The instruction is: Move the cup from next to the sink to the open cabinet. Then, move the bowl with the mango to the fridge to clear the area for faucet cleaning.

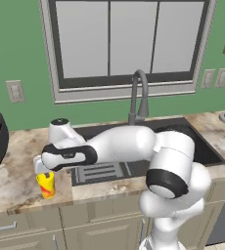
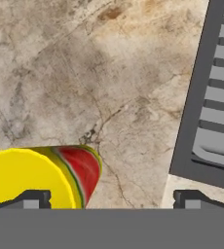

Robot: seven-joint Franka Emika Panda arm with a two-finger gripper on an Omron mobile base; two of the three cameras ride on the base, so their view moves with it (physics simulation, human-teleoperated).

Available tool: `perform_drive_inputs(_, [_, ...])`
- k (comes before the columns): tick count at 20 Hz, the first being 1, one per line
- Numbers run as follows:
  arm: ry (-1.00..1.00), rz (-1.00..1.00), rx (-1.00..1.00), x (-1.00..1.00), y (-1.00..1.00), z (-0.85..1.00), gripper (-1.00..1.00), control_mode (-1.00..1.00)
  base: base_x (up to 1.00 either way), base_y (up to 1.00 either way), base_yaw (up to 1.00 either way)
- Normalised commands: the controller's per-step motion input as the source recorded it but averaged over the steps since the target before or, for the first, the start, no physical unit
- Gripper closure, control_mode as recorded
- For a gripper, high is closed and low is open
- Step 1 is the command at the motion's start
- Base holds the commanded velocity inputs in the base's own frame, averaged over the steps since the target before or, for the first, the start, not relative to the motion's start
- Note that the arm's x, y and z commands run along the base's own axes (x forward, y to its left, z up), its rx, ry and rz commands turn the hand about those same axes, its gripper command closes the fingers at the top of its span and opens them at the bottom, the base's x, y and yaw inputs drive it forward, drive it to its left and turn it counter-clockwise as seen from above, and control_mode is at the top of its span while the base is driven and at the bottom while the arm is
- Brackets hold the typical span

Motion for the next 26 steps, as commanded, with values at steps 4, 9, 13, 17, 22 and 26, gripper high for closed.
perform_drive_inputs(4, [0.0,0.0,0.0,0.0,0.01,-0.21,-1.0,-1.0,0.0,0.0,0.0])
perform_drive_inputs(9, [0.0,0.0,0.0,0.0,0.02,-0.2,-1.0,-1.0,0.0,0.0,0.0])
perform_drive_inputs(13, [0.0,0.0,0.0,0.02,0.01,-0.17,-1.0,-1.0,0.0,0.0,0.0])
perform_drive_inputs(17, [0.0,0.0,0.0,0.01,0.01,-0.11,1.0,-1.0,0.0,0.0,0.0])
perform_drive_inputs(22, [0.01,0.0,0.0,0.02,0.0,0.0,1.0,-1.0,0.0,0.0,0.0])
perform_drive_inputs(26, [-0.01,0.0,0.0,-0.01,0.0,0.02,1.0,-1.0,0.0,0.0,0.0])
